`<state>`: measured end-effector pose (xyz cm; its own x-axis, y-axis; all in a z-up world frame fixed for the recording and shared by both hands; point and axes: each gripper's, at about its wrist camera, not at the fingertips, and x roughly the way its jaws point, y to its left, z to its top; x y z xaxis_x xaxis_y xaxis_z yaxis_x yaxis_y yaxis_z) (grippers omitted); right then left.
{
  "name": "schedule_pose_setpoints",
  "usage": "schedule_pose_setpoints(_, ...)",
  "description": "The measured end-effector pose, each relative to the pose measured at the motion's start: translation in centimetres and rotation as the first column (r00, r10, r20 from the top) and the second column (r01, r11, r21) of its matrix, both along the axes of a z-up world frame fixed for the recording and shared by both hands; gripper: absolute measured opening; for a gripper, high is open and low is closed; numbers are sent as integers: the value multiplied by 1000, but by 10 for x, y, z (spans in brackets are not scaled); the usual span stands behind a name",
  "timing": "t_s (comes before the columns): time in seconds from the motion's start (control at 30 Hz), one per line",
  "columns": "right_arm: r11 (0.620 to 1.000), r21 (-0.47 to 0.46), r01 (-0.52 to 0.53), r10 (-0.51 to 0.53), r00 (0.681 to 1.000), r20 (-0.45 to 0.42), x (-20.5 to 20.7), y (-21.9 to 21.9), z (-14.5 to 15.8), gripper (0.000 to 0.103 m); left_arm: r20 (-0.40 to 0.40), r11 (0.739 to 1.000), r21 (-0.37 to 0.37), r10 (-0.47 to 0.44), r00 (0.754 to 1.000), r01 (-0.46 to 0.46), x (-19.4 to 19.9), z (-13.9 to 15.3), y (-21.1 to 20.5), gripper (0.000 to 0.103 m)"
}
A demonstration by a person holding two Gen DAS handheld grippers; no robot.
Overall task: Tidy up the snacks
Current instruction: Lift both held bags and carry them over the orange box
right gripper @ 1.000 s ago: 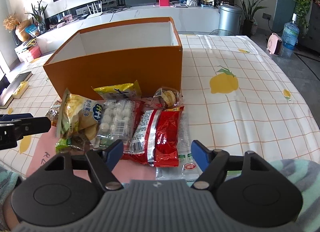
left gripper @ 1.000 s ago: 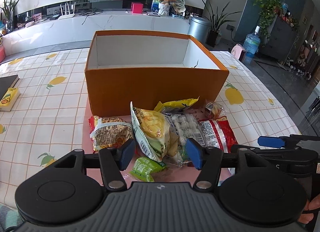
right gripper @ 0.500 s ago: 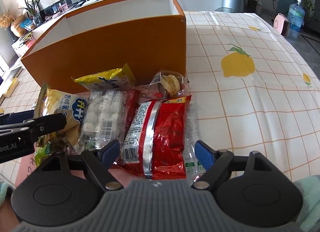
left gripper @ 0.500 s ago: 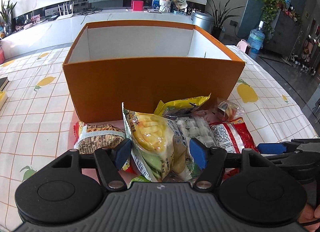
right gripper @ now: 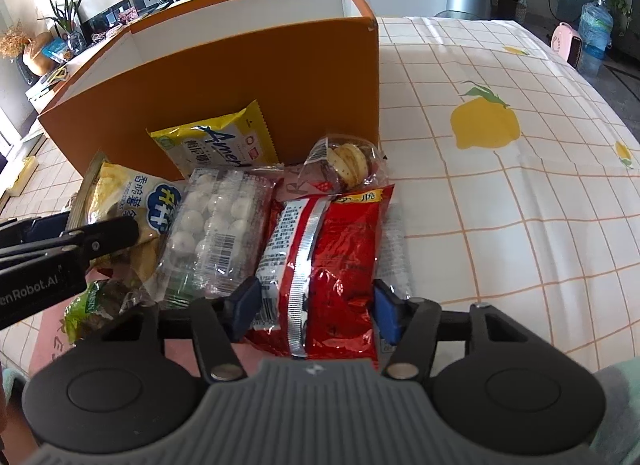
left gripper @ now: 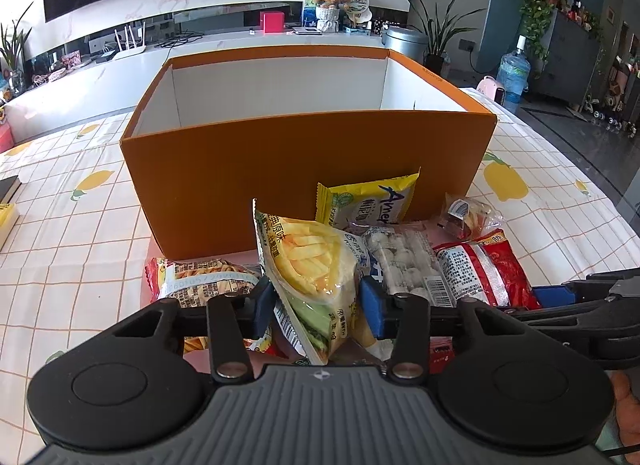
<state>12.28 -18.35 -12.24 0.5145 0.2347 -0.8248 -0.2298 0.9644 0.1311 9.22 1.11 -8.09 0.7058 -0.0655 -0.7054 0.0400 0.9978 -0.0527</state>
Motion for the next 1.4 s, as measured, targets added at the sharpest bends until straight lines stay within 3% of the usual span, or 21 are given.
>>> schedule_pose_setpoints(0.27, 1000, -1, -4, 4, 999, 42, -10, -3, 8, 51, 19, 1000, -14, 23, 1000, -23, -9, 8, 3, 33)
schedule_pose_setpoints(0.6, 1000, -23, 7, -5, 994, 107, -33, -8, 28, 50, 80, 999, -6, 49, 996, -49, -30, 34, 5, 33)
schedule_pose_setpoints(1.07, 998, -34, -45, 53, 955, 291, -67, -1, 103, 50, 206, 998, -19, 56, 977, -53, -41, 92, 15, 33)
schedule_pose_setpoints(1.4, 991, -51, -127, 137, 917, 374, -38, 26, 153, 50, 288, 998, 32, 49, 956, -60, -11, 132, 24, 33)
